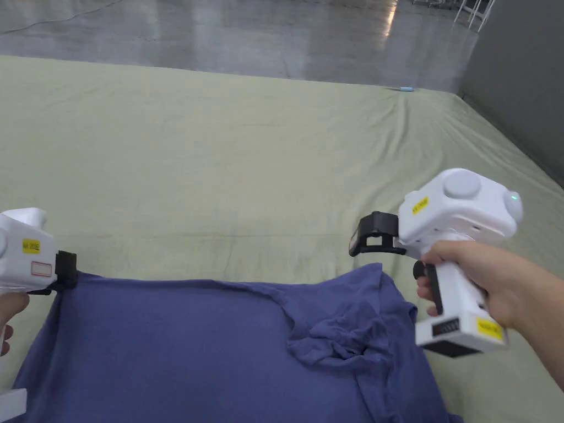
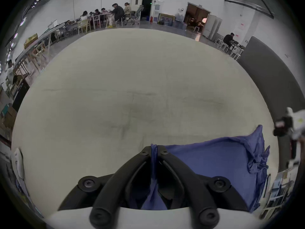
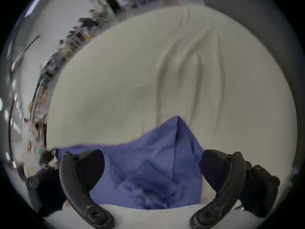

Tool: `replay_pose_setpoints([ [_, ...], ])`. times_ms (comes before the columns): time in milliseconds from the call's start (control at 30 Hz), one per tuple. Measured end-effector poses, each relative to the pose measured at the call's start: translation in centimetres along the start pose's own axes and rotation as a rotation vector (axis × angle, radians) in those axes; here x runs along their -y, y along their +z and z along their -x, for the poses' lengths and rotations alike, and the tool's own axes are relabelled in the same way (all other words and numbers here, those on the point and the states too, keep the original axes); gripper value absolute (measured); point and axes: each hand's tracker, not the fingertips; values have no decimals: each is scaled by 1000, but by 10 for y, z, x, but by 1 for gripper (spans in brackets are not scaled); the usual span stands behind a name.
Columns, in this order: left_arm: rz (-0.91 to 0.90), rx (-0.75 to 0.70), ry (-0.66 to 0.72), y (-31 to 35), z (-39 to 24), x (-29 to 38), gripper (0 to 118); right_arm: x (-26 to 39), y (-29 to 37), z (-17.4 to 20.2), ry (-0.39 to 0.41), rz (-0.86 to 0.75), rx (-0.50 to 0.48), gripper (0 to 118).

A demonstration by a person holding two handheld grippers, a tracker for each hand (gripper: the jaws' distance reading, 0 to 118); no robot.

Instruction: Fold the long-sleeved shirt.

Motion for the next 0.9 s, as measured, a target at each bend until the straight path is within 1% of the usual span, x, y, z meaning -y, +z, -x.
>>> replay_pose_setpoints([
  [33,-4,4,-7,5,0,0,0,-9,-2,11,-47,36,30,116],
  [67,-6,8,-18,6,1,-1,0,-14,-12,13,-98,34,65,115],
  [100,-10,9,-28,9,0,-1,0,-20,-24,14,-141,26,78,109],
  [133,-10,12,-36,11,0,0,0,-21,-32,15,-139,36,85,103],
  [167,-4,12,-48,12,-1,0,0,-31,-50,8,-133,57,103,92],
  [200,0,10,-54,10,0,0,0,-32,-62,7,-123,68,125,71],
  [233,3,14,-58,10,1,0,0,-31,-67,7,-117,80,160,67],
  [267,7,16,-61,9,2,1,0,-29,-72,9,-120,85,219,66],
  [300,12,16,-64,8,3,2,0,-31,-77,6,-106,85,201,58],
  [333,17,16,-63,6,5,3,0,-31,-70,9,-84,63,194,40],
  [367,19,14,-62,5,6,4,0,-29,-66,10,-58,52,193,9],
  [400,21,11,-62,5,8,6,0,-28,-58,13,-7,29,208,0],
  [433,21,6,-60,5,9,7,0,-20,-47,17,43,1,231,0],
  [467,23,8,-55,5,11,9,0,-14,-39,17,76,-12,251,0],
  [533,22,32,-35,11,14,13,0,-1,-19,10,103,-17,143,0],
  [567,17,37,-32,15,14,16,0,-3,-14,8,103,2,114,0],
  [600,15,40,-33,19,14,18,0,3,-3,6,114,-13,108,0],
  [700,4,49,-44,37,13,24,0,29,33,6,214,-67,86,0],
  [800,-15,64,-61,65,16,33,0,60,76,2,256,-105,24,0],
  [900,-22,82,-78,101,22,52,0,104,115,-8,330,-139,18,0],
])
